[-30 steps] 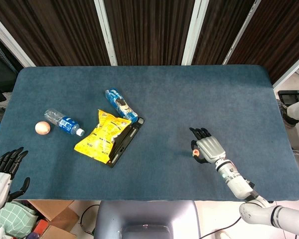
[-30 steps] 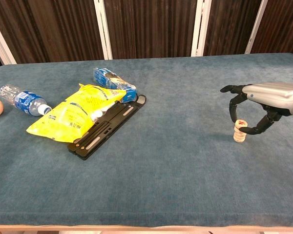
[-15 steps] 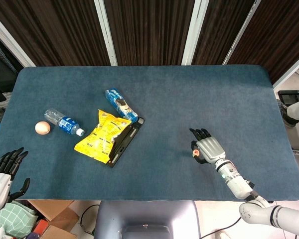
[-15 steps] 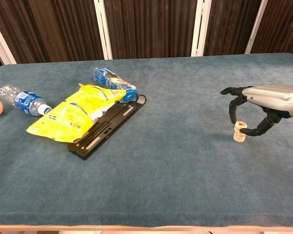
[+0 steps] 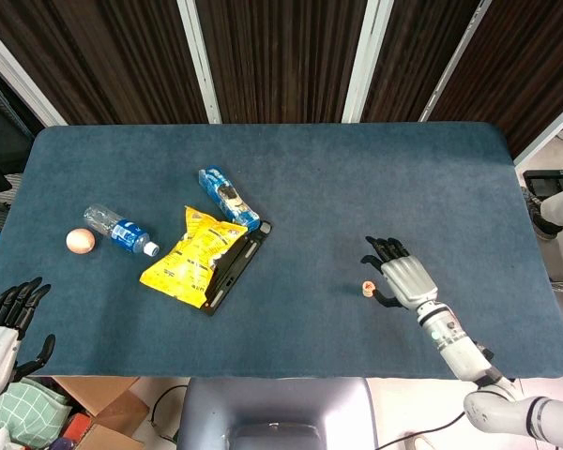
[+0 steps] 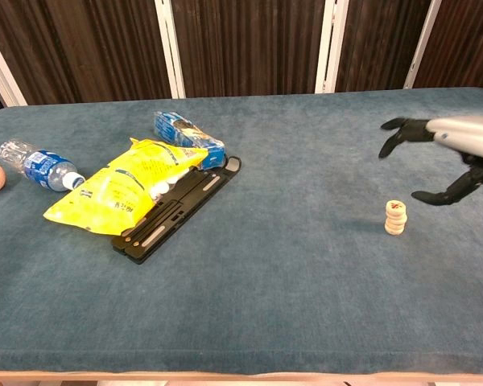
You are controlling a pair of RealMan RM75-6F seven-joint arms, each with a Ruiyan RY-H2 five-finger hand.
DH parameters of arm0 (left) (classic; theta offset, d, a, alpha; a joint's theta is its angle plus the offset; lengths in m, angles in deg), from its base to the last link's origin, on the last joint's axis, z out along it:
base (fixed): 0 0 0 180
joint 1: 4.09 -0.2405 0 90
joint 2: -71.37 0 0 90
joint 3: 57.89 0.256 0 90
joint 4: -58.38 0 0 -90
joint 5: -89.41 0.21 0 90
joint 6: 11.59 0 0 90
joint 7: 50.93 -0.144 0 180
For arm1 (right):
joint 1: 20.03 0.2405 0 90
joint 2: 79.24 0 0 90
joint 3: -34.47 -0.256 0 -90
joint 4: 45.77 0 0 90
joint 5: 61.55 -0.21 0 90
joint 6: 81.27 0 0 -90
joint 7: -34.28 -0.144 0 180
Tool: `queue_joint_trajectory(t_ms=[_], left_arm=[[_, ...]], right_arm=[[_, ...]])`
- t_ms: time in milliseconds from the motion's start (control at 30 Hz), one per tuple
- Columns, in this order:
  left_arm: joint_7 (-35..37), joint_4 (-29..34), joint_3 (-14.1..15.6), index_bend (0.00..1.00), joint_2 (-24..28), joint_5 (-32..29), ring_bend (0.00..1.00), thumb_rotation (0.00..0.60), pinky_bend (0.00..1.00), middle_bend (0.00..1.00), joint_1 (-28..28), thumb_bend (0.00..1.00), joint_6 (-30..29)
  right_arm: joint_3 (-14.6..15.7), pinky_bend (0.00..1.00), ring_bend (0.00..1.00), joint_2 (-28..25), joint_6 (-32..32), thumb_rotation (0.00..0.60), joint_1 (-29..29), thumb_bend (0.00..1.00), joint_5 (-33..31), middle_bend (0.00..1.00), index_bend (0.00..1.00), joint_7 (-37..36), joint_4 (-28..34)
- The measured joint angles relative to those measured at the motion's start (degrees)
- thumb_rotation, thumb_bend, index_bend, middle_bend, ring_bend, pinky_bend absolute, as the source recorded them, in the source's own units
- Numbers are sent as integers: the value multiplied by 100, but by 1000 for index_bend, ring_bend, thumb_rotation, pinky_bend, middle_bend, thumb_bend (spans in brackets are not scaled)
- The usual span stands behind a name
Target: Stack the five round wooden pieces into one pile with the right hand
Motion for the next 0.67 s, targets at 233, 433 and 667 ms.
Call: queue_joint_trajectory(t_ms=[233, 433, 667], left_arm=[[-44, 16, -4, 0, -21, 20, 15, 600, 87, 0, -2, 483, -10], [-87, 3, -14, 0, -48, 18, 1, 600, 87, 0, 42, 483, 58], [-260, -12, -76, 0, -119, -101, 0, 600, 87, 0, 132, 483, 236]], right_arm=[[555, 0, 0, -554, 1696, 600, -1192, 304, 718, 0, 115, -288, 525], [941, 0, 0, -689, 2863, 600, -2306, 296, 903, 0, 62, -109, 529], [865, 0, 0, -847, 3125, 600, -2584, 296, 909, 0, 59, -310, 582]])
